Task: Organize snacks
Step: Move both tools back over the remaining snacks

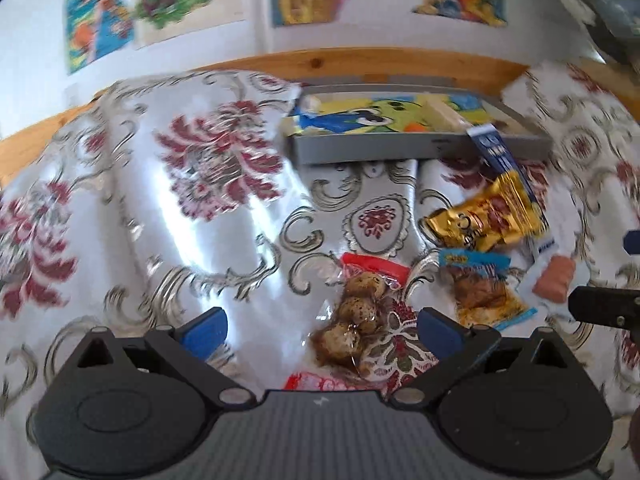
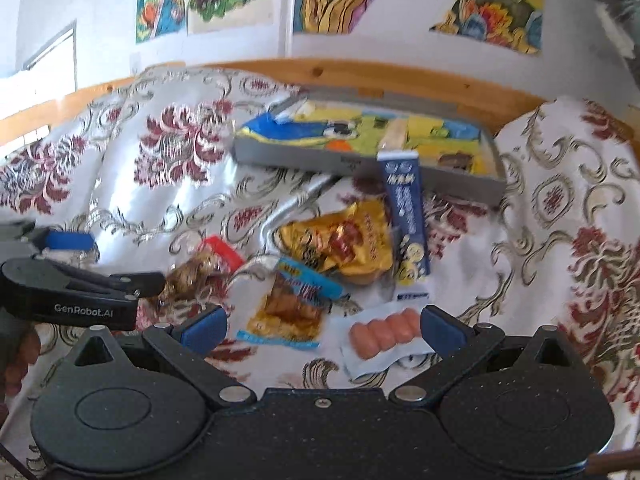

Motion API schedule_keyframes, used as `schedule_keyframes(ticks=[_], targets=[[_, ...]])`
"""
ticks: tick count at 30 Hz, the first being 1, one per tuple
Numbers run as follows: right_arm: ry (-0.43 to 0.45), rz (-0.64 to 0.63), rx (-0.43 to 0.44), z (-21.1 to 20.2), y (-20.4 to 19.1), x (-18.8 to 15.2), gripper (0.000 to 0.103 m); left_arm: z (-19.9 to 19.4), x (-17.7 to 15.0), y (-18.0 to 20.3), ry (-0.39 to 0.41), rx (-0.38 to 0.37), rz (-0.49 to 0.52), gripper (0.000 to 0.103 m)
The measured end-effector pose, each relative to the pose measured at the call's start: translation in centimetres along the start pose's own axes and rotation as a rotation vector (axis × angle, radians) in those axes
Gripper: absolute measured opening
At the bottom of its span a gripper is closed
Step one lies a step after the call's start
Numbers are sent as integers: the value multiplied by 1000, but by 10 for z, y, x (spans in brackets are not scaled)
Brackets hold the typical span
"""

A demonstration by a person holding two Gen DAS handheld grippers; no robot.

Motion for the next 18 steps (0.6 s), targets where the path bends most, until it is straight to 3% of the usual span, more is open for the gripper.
schedule_keyframes(ticks=[8,13,18], targets=[[-50,-12,-18,27,-3,-3,102,22,3,6,20,-35,74,103],[-56,-15,-42,42,-1,-1,102,41,1,7,-14,-31,98,102],[-66,29,-26,57,5,2,102,48,-4,9,-15,-81,113,102]])
Point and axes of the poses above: each gripper's, at about its wrist camera, not at the fingertips, and z roughly the way its jaws point, y to its right, x to its top, the point moved 4 cm from there along z, roughly the way its jaws point
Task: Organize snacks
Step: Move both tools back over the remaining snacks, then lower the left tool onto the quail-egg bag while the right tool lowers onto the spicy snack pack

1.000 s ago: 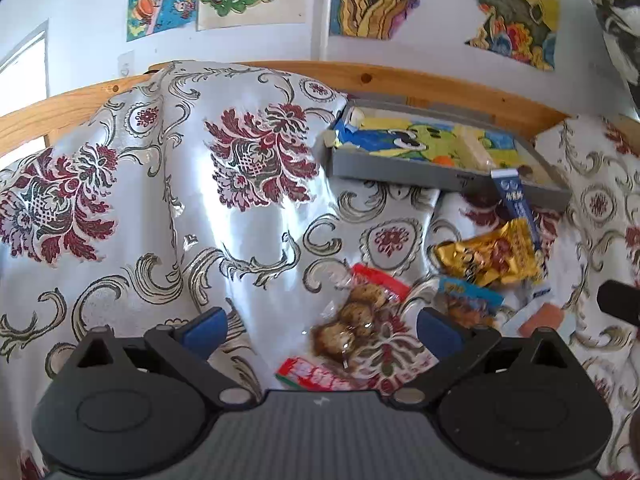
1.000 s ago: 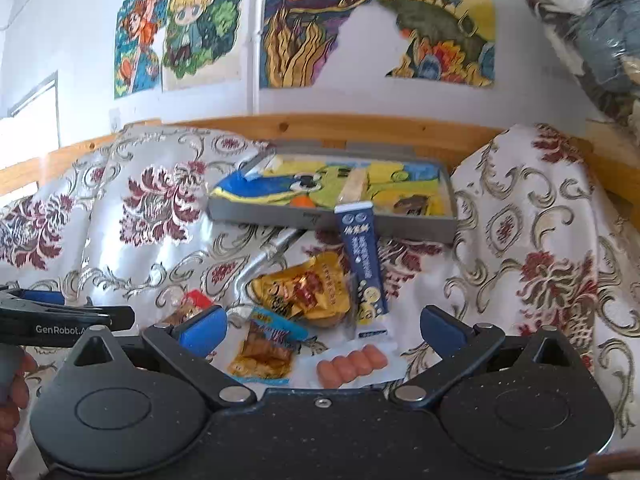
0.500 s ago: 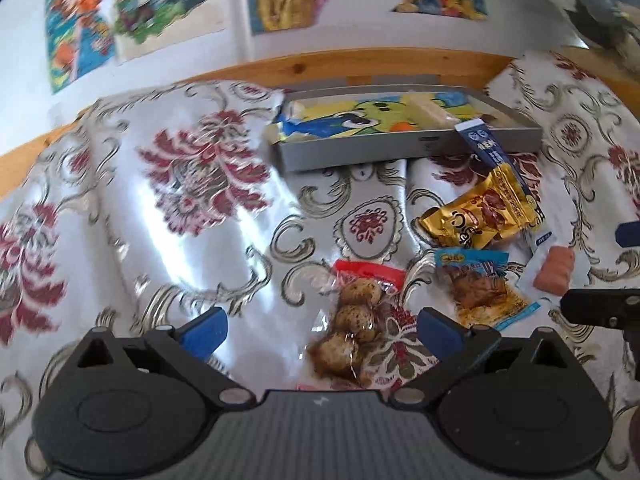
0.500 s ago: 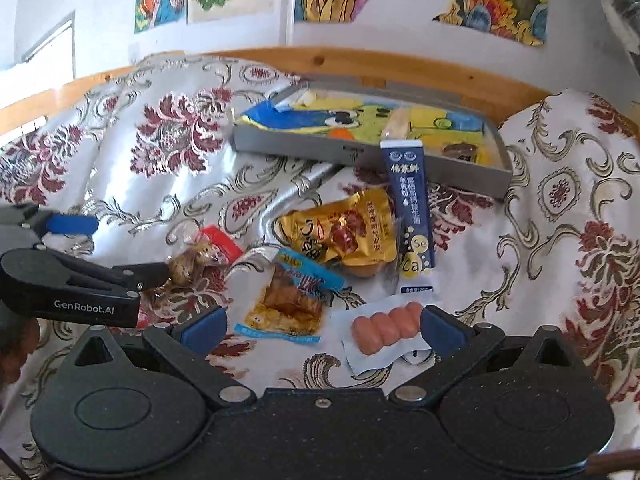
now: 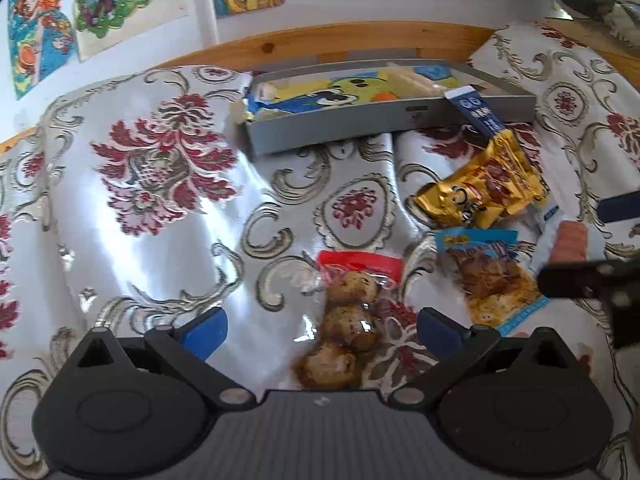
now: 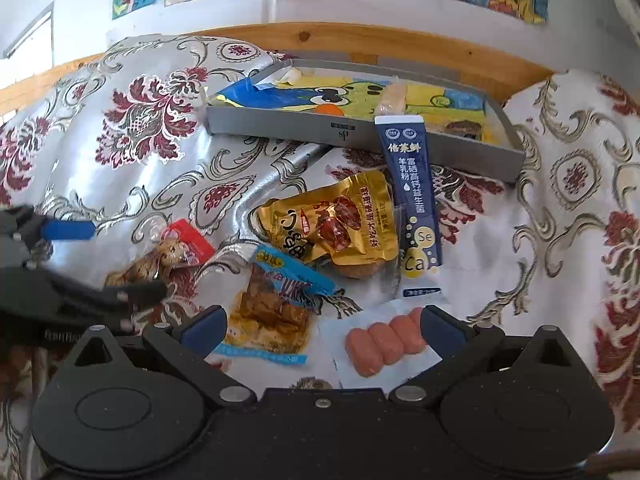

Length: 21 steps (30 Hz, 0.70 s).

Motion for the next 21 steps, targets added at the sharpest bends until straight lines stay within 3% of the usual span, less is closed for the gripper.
schedule_keyframes(ticks=[11,21], targets=[[-26,61,126,36,-11,11,102,12,-9,7,-38,-56,39,102],[-75,61,118,58,-19,9,101,15,-11,9,-38,-14,67,95]])
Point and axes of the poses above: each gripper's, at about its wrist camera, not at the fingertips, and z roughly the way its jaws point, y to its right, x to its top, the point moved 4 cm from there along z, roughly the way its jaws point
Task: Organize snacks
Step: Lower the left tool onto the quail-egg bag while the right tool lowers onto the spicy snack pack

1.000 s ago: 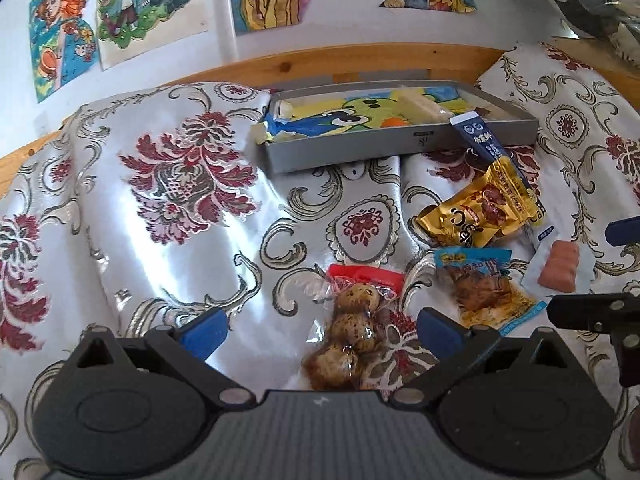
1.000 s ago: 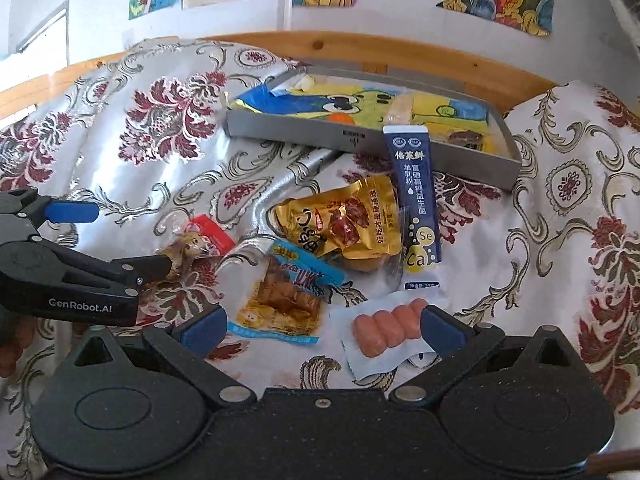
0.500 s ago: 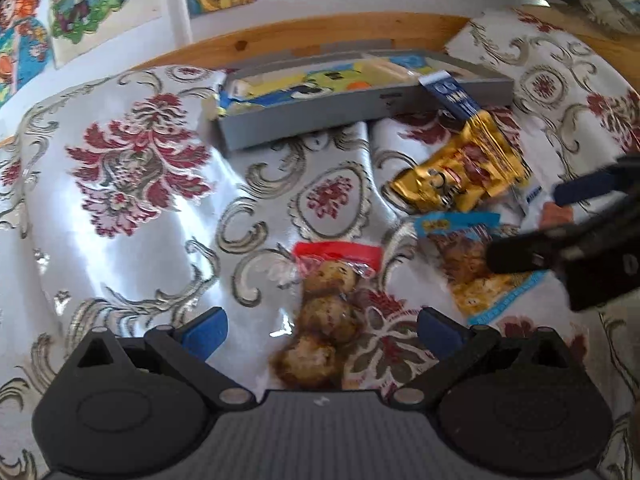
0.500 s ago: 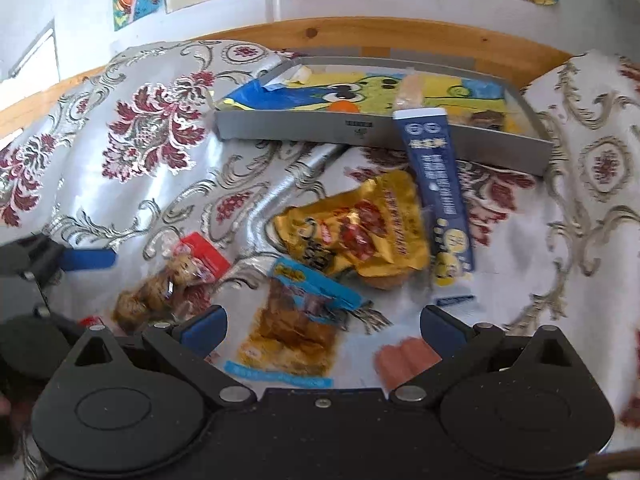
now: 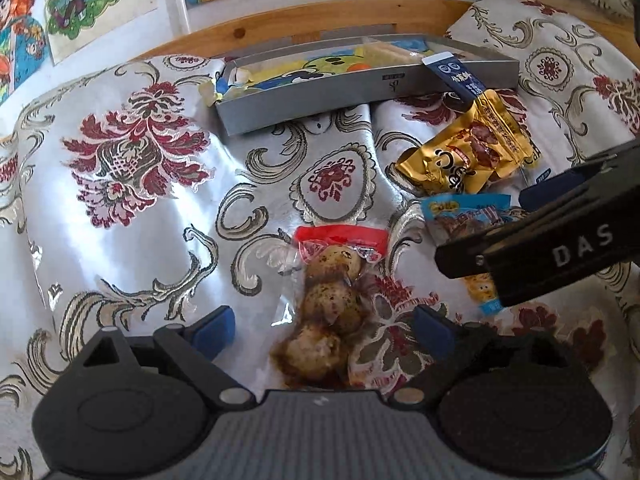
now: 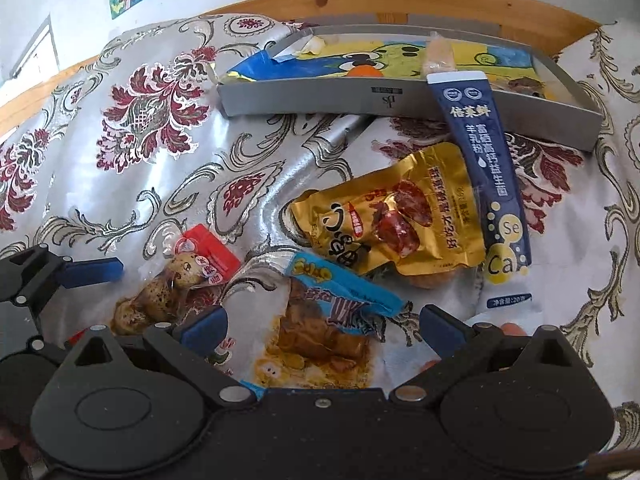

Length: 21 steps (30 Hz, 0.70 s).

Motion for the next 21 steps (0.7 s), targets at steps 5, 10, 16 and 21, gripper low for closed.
schedule_keyframes(ticks=[5,10,16,21], targets=[[-20,-48,-25,9,-7,-4,100,-1,0,0,5,-10,-1,86],[-19,-81,-44,9,-10,-6,97,-1,-1,-3,8,-38,-22,76],[-16,-61,-53,7,-8,-6,94,-1,-2,-6,8,-51,-44,65],[-12,-50,-68,4,-6,-5,92,-2,-2,-10,13,-63,-74,62]])
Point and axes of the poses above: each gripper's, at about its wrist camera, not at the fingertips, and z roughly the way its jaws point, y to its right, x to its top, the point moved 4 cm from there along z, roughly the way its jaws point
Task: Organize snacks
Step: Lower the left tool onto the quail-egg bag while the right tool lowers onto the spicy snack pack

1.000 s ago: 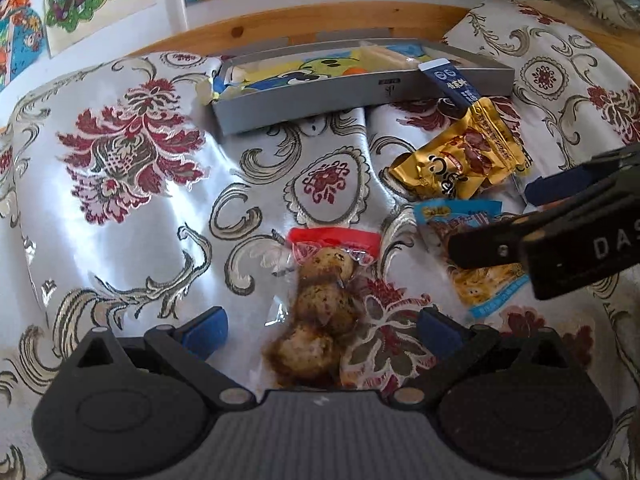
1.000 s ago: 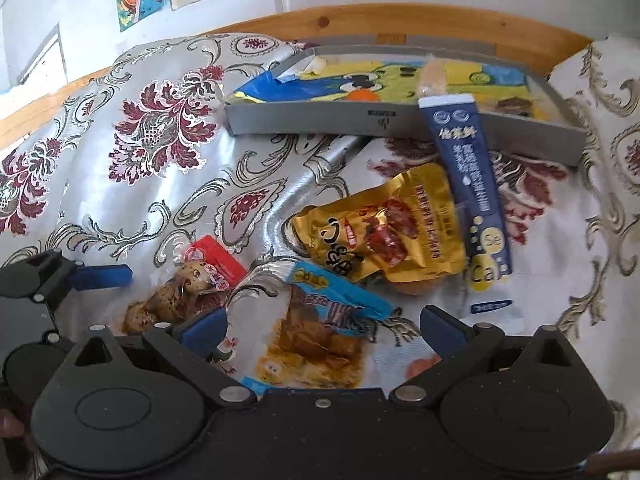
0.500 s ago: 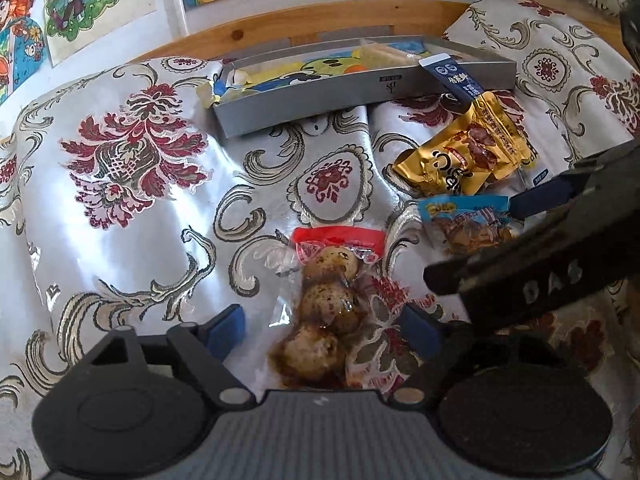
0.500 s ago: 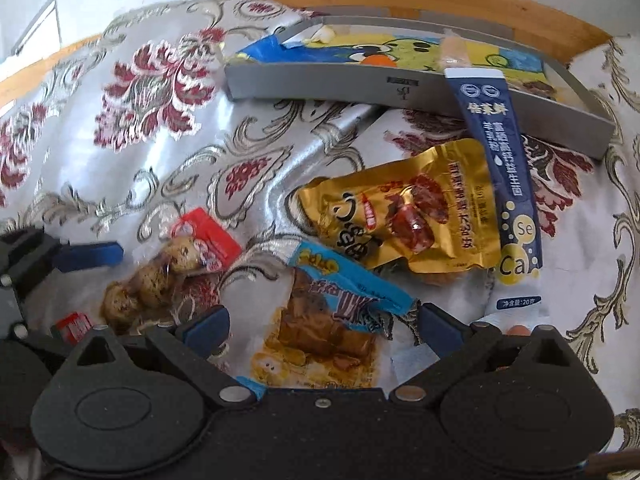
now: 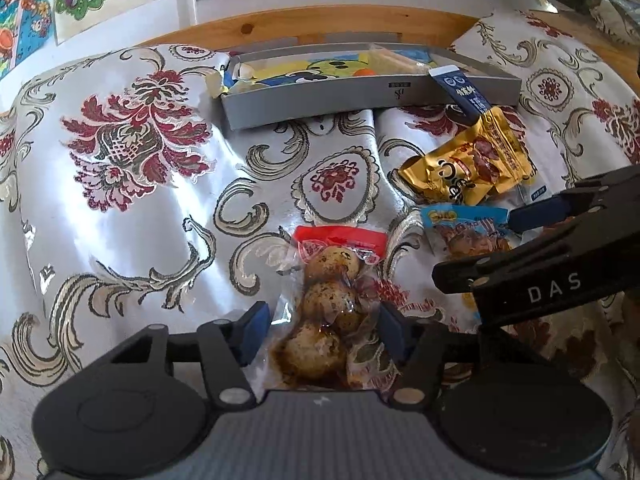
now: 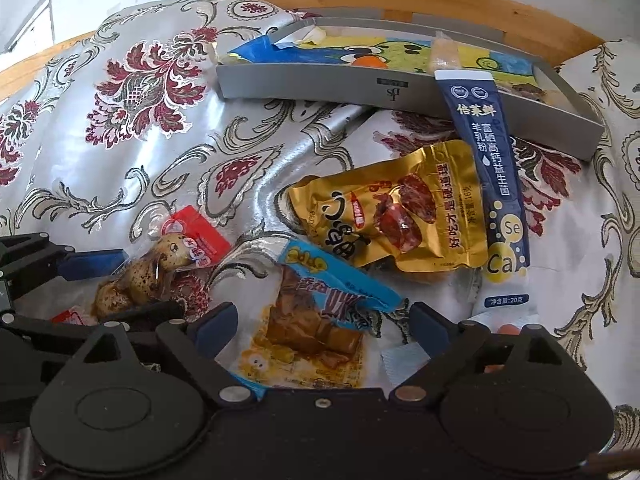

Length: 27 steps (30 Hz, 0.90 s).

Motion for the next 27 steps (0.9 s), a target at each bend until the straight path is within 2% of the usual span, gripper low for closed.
schedule_keyframes(ticks=[8,13,20,21,23,25,27], targets=[[-3,-17,-15,1,-1,-2,90,-3,1,-6,23,12,-43,52],[4,-94,-32,3,-10,-5,90,-2,2,-16,21,-3,-119,51],[13,-101,-30,5,-11,-7,91,-2,2,-16,21,-3,-131,51],[15,-105,-28,5,-12,-7,89,-2,2,-15,21,-3,-132,51],[17,-112,-7,4,-15,-8,76,-2,2,-15,21,-2,-131,51],[21,-133,5,3,-19,-8,69,-2,2,-15,21,-3,-132,51],[26,-156,0,2,-23,-8,68,-2,2,-15,21,-3,-131,51]])
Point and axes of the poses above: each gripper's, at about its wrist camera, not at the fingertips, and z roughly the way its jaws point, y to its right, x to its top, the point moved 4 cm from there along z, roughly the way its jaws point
